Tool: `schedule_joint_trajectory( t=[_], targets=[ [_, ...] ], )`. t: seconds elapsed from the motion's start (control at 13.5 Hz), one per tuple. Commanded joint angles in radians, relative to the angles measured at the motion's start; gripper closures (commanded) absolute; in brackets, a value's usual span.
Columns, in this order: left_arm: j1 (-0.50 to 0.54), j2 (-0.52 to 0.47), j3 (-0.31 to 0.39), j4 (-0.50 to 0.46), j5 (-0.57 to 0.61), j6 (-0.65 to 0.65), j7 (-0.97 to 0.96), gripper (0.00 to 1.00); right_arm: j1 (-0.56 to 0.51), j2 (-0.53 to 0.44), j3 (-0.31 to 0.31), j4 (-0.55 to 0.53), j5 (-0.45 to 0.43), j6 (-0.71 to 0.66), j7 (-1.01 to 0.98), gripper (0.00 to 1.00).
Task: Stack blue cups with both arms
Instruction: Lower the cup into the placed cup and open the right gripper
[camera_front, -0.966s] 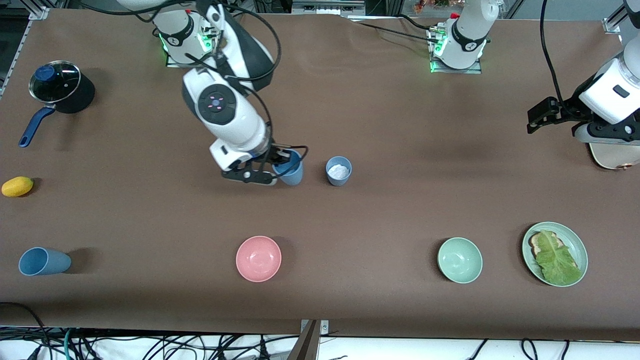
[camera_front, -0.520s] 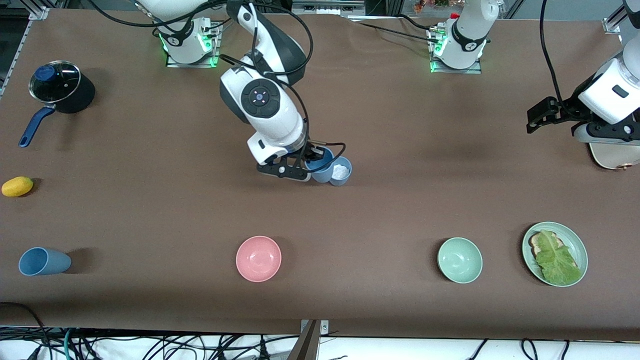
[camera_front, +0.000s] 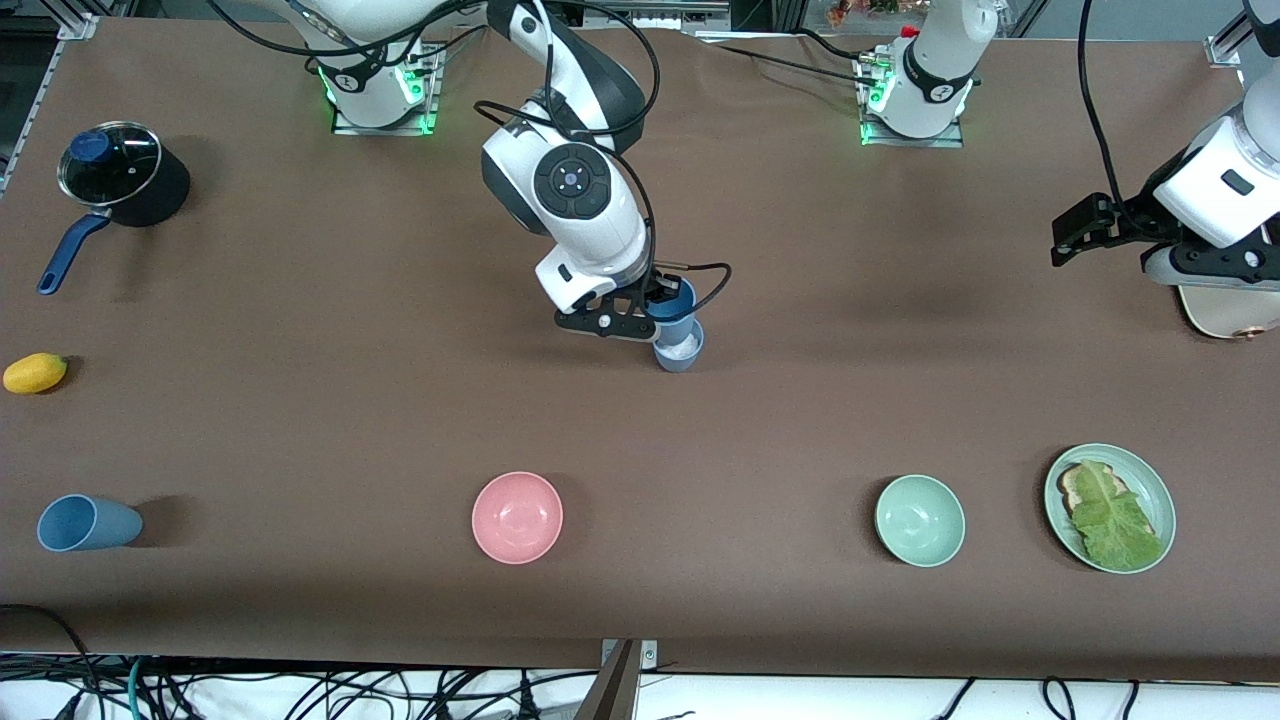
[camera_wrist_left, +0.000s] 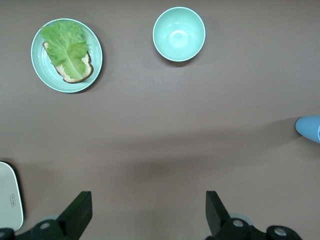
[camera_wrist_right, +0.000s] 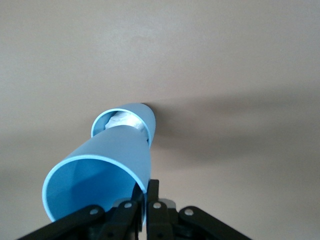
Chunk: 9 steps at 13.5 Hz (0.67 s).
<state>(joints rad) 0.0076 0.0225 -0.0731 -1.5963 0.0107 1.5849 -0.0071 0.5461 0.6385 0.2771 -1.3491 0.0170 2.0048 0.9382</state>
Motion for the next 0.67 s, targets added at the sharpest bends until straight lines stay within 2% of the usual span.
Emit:
schedule_joint_trajectory(
  t=[0.0, 0.59],
  targets=[
    [-0.003, 0.011, -0.002, 0.032, 0.012, -0.023, 0.010, 0.00, 0.015, 0.030, -0.003, 0.045, -0.008, -0.017, 0.010, 1.00],
    [-0.003, 0.011, -0.002, 0.032, 0.012, -0.025, 0.010, 0.00, 0.015, 0.059, -0.003, 0.093, -0.005, -0.011, 0.010, 1.00]
  ],
)
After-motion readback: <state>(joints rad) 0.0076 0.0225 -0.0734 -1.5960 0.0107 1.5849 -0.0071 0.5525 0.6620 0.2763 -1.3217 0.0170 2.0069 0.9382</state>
